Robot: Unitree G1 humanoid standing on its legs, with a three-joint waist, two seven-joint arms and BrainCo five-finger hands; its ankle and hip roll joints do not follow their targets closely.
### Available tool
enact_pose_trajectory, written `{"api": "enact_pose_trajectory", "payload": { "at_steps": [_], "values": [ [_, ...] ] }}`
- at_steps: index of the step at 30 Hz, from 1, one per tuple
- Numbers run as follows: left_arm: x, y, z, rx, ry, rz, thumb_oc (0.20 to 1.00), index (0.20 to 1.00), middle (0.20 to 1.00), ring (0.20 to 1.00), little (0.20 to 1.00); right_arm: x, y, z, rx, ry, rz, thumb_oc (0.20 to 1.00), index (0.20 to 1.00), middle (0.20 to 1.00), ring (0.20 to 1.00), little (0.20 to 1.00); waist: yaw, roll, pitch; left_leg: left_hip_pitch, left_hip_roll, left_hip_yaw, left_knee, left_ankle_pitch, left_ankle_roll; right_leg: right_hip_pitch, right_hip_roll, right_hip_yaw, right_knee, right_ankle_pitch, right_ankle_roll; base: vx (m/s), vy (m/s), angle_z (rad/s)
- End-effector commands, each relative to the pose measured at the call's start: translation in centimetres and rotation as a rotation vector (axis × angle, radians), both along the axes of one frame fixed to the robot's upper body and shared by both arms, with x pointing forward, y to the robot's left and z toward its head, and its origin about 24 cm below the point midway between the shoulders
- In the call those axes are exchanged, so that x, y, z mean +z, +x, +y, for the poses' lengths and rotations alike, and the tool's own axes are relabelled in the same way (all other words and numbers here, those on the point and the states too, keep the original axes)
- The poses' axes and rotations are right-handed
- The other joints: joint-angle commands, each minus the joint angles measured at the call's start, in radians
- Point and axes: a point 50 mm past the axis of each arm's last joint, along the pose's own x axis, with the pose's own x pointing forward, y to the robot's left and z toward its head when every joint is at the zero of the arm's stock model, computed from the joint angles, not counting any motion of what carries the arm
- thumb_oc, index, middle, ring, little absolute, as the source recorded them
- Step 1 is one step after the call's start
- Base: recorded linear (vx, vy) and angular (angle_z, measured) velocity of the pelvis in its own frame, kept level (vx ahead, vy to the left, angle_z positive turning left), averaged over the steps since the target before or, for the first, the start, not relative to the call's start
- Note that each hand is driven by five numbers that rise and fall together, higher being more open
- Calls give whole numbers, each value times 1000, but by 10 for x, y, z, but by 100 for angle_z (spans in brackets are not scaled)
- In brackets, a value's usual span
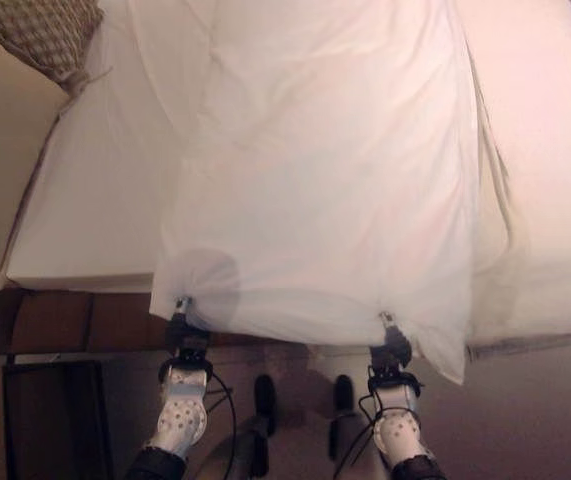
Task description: Make the bed
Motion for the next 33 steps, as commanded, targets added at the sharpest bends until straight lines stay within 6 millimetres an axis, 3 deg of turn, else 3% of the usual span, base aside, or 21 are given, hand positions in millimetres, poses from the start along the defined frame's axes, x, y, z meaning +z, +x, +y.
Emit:
{"api": "enact_pose_trajectory", "payload": {
  "at_steps": [1,3,6,10,11,12,13,18,19,22,23,24,25,33],
  "values": [
    [-4,-10,55,281,-3,32,200,200,200,200,200,-2,0,-14,13,-140,21,200,200,200,200,200,18,-24,-15,-30,-39,8,41,-44,-14,40,-14,0,-126,62,73,-18,6,-17],
    [-13,-10,50,295,-28,98,200,200,200,200,200,-11,-2,-14,30,-169,79,200,200,200,200,200,18,-19,-12,-35,-34,13,37,-38,-19,35,-13,3,-132,71,76,-8,-43,-1],
    [-50,-16,42,301,-54,336,200,200,200,200,200,-39,-12,-20,24,-207,256,200,200,200,200,200,13,-18,-13,-36,-20,10,9,-15,-35,40,-9,-28,-142,66,74,15,-120,1],
    [-67,-17,36,282,-63,457,200,200,200,200,200,-52,-16,-21,20,-233,356,200,200,200,200,200,4,-13,-16,-43,-14,10,-8,5,-44,33,-6,-40,-144,69,73,26,-64,2],
    [-85,-24,33,220,-23,566,200,200,200,200,200,-65,-24,-28,20,-270,455,200,200,200,200,200,1,-9,-19,-36,-11,5,-24,10,-44,36,-5,-46,-144,67,72,35,-35,0],
    [-85,-24,33,220,-23,565,200,200,200,200,200,-65,-23,-29,20,-270,454,200,200,200,200,200,0,-9,-18,-36,-11,4,-26,11,-44,36,-5,-47,-145,67,72,71,-55,3],
    [-101,-32,28,161,-4,688,200,200,200,200,200,-77,-31,-34,26,-323,560,200,200,200,200,200,-6,-3,-17,-25,-7,5,-36,10,-47,42,-5,-52,-142,60,71,28,-22,3],
    [-120,-43,29,107,13,846,200,200,200,200,200,-94,-44,-36,93,-426,727,200,200,200,200,200,-13,0,-20,-16,1,10,-47,13,-48,44,-3,-54,-142,62,70,46,-17,3],
    [-130,-52,26,67,1,912,200,200,200,200,200,-103,-55,-38,114,-458,815,200,200,200,200,200,-17,3,-23,-9,4,13,-49,11,-49,50,-3,-55,-140,59,70,0,0,0],
    [-135,-57,25,12,20,949,200,200,200,200,200,-111,-65,-40,149,-502,893,200,200,200,200,200,-20,4,-26,-7,8,14,-54,12,-50,51,-3,-57,-141,58,70,33,-8,5],
    [-139,-62,25,-23,26,979,300,300,300,300,300,-115,-74,-46,135,-500,958,200,200,200,200,200,-23,5,-28,-4,8,14,-54,11,-51,56,-4,-59,-143,57,69,19,0,3],
    [-139,-62,25,-23,26,979,498,498,498,498,498,-115,-74,-46,134,-499,957,464,464,464,464,464,-23,5,-27,-4,8,14,-54,11,-51,56,-4,-59,-143,57,69,35,-2,6],
    [-144,-69,28,-89,33,976,1000,1000,1000,1000,1000,-120,-82,-48,146,-487,994,1000,1000,1000,1000,1000,-26,6,-32,1,10,14,-55,9,-50,60,-4,-60,-145,57,70,18,-1,6],
    [-160,-100,45,-179,136,1053,1000,1000,1000,1000,1000,-130,-108,-58,187,-495,1077,1000,1000,1000,1000,1000,-26,1,-55,18,12,16,-62,3,-47,77,-5,-54,-155,58,69,9,1,2]
  ]
}}
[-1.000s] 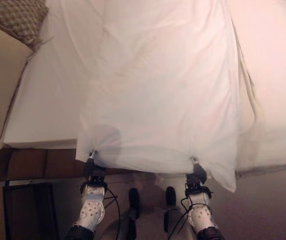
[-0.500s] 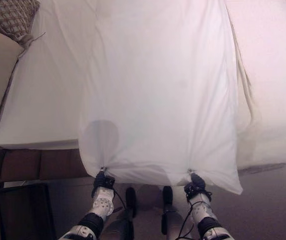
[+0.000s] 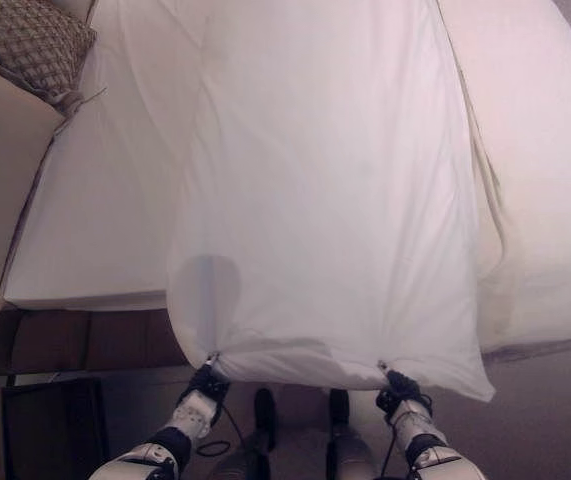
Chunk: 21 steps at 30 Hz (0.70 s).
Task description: Make the bed
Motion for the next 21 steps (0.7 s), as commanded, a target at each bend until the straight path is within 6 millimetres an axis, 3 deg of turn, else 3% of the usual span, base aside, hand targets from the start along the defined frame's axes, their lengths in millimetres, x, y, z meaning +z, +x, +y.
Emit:
{"api": "enact_pose_trajectory", "payload": {
  "at_steps": [1,3,8,9,10,11,12,14,15,16,18,19,21],
  "values": [
    [-36,-63,16,47,22,243,1000,1000,1000,1000,1000,-28,-53,-7,-11,-10,194,1000,1000,1000,1000,1000,-5,-25,-14,-30,-22,41,9,-11,-17,4,-34,8,-59,43,93,0,0,0],
    [-41,-74,18,-34,69,269,1000,1000,1000,1000,1000,-32,-65,-10,-27,-4,218,1000,1000,1000,1000,1000,-6,-24,-18,-20,-22,41,2,-9,-16,12,-34,10,-65,45,94,0,0,0],
    [-43,-78,14,-200,164,271,1000,1000,1000,1000,1000,-35,-75,-12,-12,-7,230,1000,1000,1000,1000,1000,-6,-19,-19,-14,-24,41,-17,1,-18,19,-36,8,-83,55,96,0,0,0],
    [-39,-72,13,-317,287,241,1000,1000,1000,1000,1000,-35,-74,-11,3,-17,223,1000,1000,1000,1000,1000,-6,-18,-13,-14,-24,40,-17,4,-18,22,-36,4,-87,57,97,0,0,0],
    [-39,-72,13,-317,287,241,1000,1000,1000,1000,1000,-35,-74,-11,3,-17,223,1000,1000,1000,1000,1000,-6,-18,-14,-15,-24,40,-17,4,-18,21,-36,4,-87,57,97,0,0,0],
    [-33,-63,11,-474,410,178,1000,1000,1000,1000,1000,-32,-69,-12,-40,5,157,1000,1000,1000,1000,1000,-4,-19,-6,-17,-25,36,-15,5,-19,22,-36,3,-89,58,98,0,0,0],
    [-33,-63,11,-474,410,178,1000,1000,1000,1000,1000,-33,-69,-12,-41,5,158,1000,1000,1000,1000,1000,-4,-18,-6,-17,-25,36,-15,4,-19,23,-36,3,-89,58,98,0,0,0],
    [-20,-46,9,-585,566,72,1000,1000,1000,1000,1000,-26,-54,-5,-21,37,43,1000,1000,1000,1000,1000,-2,-19,1,-25,-26,34,-8,3,-20,20,-36,0,-89,57,99,-12,-19,0],
    [0,-30,7,-687,672,-98,1000,1000,1000,1000,1000,-13,-35,-1,58,22,-91,1000,1000,1000,1000,1000,2,-21,13,-29,-27,32,0,2,-21,20,-35,-2,-86,55,101,-23,-31,0],
    [10,-24,6,-753,694,-192,1000,1000,1000,1000,1000,0,-22,1,157,-30,-174,1000,1000,1000,1000,1000,3,-23,15,-33,-28,31,1,2,-21,18,-35,-1,-85,54,102,0,0,0],
    [15,-22,8,-765,692,-241,1000,1000,1000,1000,1000,6,-16,2,190,-44,-222,1000,1000,1000,1000,1000,3,-24,13,-38,-28,30,5,3,-22,13,-35,-1,-83,54,102,-3,-7,4],
    [34,-9,1,-858,675,-409,1000,1000,1000,1000,1000,28,4,3,298,-90,-346,1000,1000,1000,1000,1000,1,-27,13,-45,-28,32,9,0,-23,4,-34,1,-76,52,102,-1,-7,4],
    [42,-3,-2,-865,627,-478,1000,1000,1000,1000,1000,39,14,6,334,-90,-407,1000,1000,1000,1000,1000,0,-28,12,-50,-28,33,12,-1,-24,-3,-35,2,-73,51,102,0,0,0]
  ]
}}
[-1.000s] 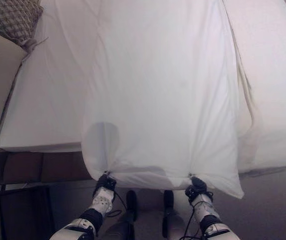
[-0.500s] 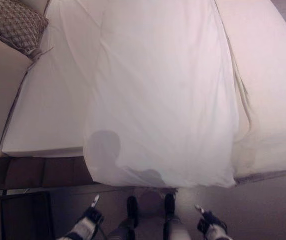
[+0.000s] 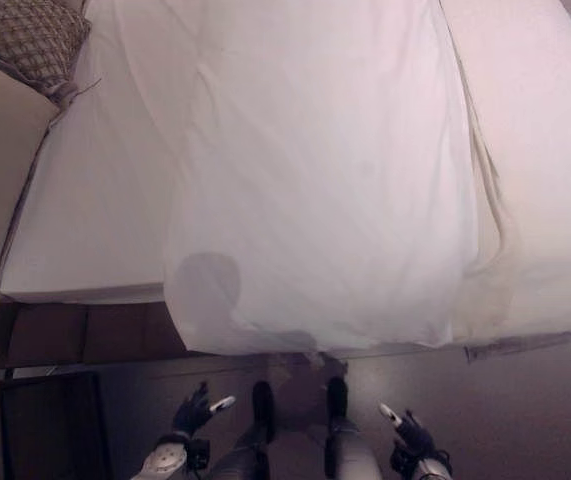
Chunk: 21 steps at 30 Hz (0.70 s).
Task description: Make the bed
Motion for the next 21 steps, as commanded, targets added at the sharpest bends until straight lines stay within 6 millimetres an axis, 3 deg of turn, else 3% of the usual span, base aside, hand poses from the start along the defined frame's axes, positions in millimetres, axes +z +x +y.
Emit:
{"api": "enact_pose_trajectory", "payload": {
  "at_steps": [1,2,3,4,13,17,21],
  "values": [
    [34,21,-10,-248,-128,-168,1000,1000,1000,1000,1000,51,39,5,211,-39,-284,1000,1000,1000,1000,1000,-3,-32,23,-9,-29,39,44,-42,-22,43,-37,12,-70,29,111,0,0,0],
    [34,21,-10,-248,-128,-168,1000,1000,1000,1000,1000,51,39,5,211,-39,-284,1000,1000,1000,1000,1000,-3,-32,20,-12,-29,39,44,-42,-22,41,-37,12,-70,30,111,0,0,0],
    [59,36,-24,-413,-148,-252,1000,1000,1000,1000,1000,76,57,17,362,-17,-389,1000,1000,1000,1000,1000,-3,-36,26,-27,-30,41,58,-46,-23,24,-36,16,-57,27,110,0,0,0],
    [59,36,-24,-413,-148,-252,1000,1000,1000,1000,1000,76,57,17,362,-17,-389,1000,1000,1000,1000,1000,-3,-36,23,-30,-30,41,58,-45,-23,21,-36,16,-57,28,109,-30,-14,-4],
    [143,83,-82,-842,-102,-450,1000,1000,1000,1000,1000,145,108,60,764,-21,-559,1000,1000,1000,1000,1000,-2,-32,49,-138,-32,39,149,-63,-20,-93,-41,16,29,20,106,-40,-9,-1],
    [174,102,-96,-896,-73,-519,1000,1000,1000,1000,1000,168,123,78,820,54,-616,1000,1000,1000,1000,1000,-4,-26,61,-204,-26,47,196,-71,-18,-167,-45,20,85,14,104,-57,6,2],
    [204,124,-95,-836,-4,-597,1000,1000,1000,1000,1000,194,143,83,776,57,-676,1000,1000,1000,1000,1000,-4,-30,66,-285,-16,55,253,-81,-15,-252,-49,26,138,9,103,-52,14,3]
  ]
}}
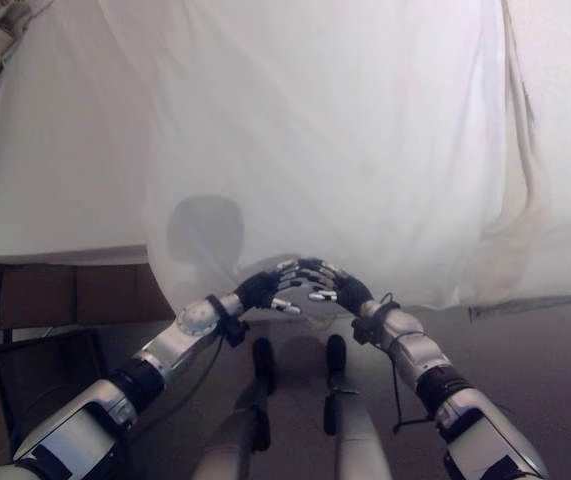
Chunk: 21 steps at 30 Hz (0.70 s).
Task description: Make the bed
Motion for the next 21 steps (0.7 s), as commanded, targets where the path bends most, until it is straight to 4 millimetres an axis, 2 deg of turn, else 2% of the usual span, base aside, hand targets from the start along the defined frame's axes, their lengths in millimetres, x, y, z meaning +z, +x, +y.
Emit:
{"api": "enact_pose_trajectory", "payload": {
  "at_steps": [1,3,4,6,9,11,15,16,17,18,20,21],
  "values": [
    [13,8,2,48,-29,-65,1000,1000,1000,1000,1000,14,7,1,-14,68,-27,1000,1000,1000,1000,1000,0,-27,-50,-87,-2,33,161,-93,-22,-33,-21,18,5,13,109,-50,13,4],
    [27,19,8,118,-22,-106,1000,1000,1000,1000,1000,27,17,0,-39,77,-35,1000,1000,1000,1000,1000,-3,-34,-41,-128,-1,37,207,-103,-24,-70,-25,19,42,13,107,-54,2,4],
    [39,29,16,208,-19,-143,1000,1000,1000,1000,1000,39,27,-5,-83,68,-38,1000,1000,1000,1000,1000,-1,-37,-43,-168,4,37,242,-113,-25,-110,-27,21,71,8,105,-46,-15,1],
    [40,34,20,254,-17,-140,1000,1000,1000,1000,1000,44,31,-8,-115,78,-38,1000,1000,1000,1000,1000,-2,-38,-45,-186,5,39,261,-118,-27,-123,-28,20,82,5,104,0,0,0],
    [55,47,39,395,34,-190,1000,1000,1000,1000,1000,71,45,-13,-212,110,-72,1000,1000,1000,1000,1000,-2,-45,-45,-233,12,45,304,-130,-26,-174,-30,24,125,0,101,-19,3,-1],
    [61,52,51,466,3,-178,1000,1000,1000,1000,1000,81,50,-17,-273,134,-75,1000,1000,1000,1000,1000,0,-47,-47,-257,15,48,336,-145,-25,-200,-31,27,152,-11,100,-6,11,-7],
    [75,59,73,591,-6,-175,1000,1000,1000,1000,1000,105,58,-29,-378,67,-107,1000,1000,1000,1000,1000,3,-52,-50,-304,22,54,403,-165,-24,-244,-33,27,208,-28,97,-11,10,-5],
    [77,60,76,607,14,-186,1000,1000,1000,1000,1000,107,59,-31,-390,55,-105,1000,1000,1000,1000,1000,3,-52,-51,-311,23,52,416,-170,-23,-252,-33,27,223,-34,96,2,-24,-5],
    [78,61,85,653,38,-194,1000,1000,1000,1000,1000,110,59,-42,-450,10,-109,1000,1000,1000,1000,1000,3,-55,-49,-332,26,47,466,-187,-24,-265,-35,24,261,-51,91,1,-20,-5],
    [79,61,85,653,38,-195,1000,1000,1000,1000,1000,111,59,-42,-450,10,-109,1000,1000,1000,1000,1000,3,-55,-53,-338,26,47,465,-184,-24,-270,-36,24,260,-48,91,10,-37,-2],
    [80,61,102,712,60,-193,1000,1000,1000,1000,1000,110,58,-66,-544,-62,-84,1000,1000,1000,1000,1000,4,-57,-50,-347,28,47,505,-207,-23,-275,-43,12,299,-70,87,8,-31,1],
    [81,61,102,713,60,-193,1000,1000,1000,1000,1000,110,58,-66,-544,-62,-84,1000,1000,1000,1000,1000,3,-57,-53,-352,27,47,504,-203,-22,-280,-43,12,298,-67,87,18,-34,4]
  ]
}}
